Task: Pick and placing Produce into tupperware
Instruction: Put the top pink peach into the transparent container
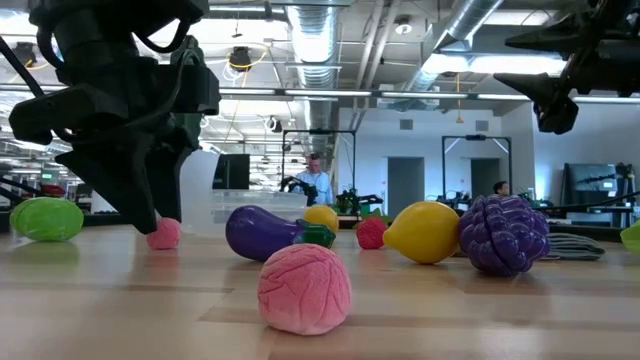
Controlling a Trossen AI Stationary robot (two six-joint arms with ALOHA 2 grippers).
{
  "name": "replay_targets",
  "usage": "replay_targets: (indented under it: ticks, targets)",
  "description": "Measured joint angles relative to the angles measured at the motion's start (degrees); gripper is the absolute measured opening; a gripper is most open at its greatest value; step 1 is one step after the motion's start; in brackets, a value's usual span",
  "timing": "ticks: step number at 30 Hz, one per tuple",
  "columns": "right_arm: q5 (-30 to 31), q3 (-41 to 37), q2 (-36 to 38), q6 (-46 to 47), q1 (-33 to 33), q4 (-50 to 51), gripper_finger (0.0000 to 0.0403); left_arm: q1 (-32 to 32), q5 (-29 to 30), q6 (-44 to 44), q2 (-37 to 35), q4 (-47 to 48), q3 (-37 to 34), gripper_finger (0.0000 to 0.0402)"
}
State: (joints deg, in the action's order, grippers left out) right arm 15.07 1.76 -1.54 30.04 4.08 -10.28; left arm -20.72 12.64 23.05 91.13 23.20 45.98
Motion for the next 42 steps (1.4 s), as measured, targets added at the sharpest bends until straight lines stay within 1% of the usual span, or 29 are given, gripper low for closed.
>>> replay_targets:
  ticks: [7,16,26,37,42]
  targets:
    - [0.0,0.0,0.0,0.0,0.0,0.0,0.0239,1.4,-2.2,-0.1,0.0,-3.6,-1.8,0.0256]
    - [0.0,0.0,0.0,0.0,0.0,0.0,0.0239,1.8,-3.3,-0.9,0.0,-3.7,-2.0,0.0251]
    - [0.0,0.0,0.0,0.0,0.0,1.3,0.0239,1.8,-4.4,-1.4,0.0,-3.9,-2.0,0.0185]
    - [0.0,0.0,0.0,0.0,0.0,1.3,0.0239,1.8,-4.4,-1.5,0.0,-4.7,-2.0,0.0152]
    - [0.0,0.0,0.0,0.0,0.0,1.3,0.0239,1.8,-4.4,-1.5,0.0,-4.7,-2.0,0.0129]
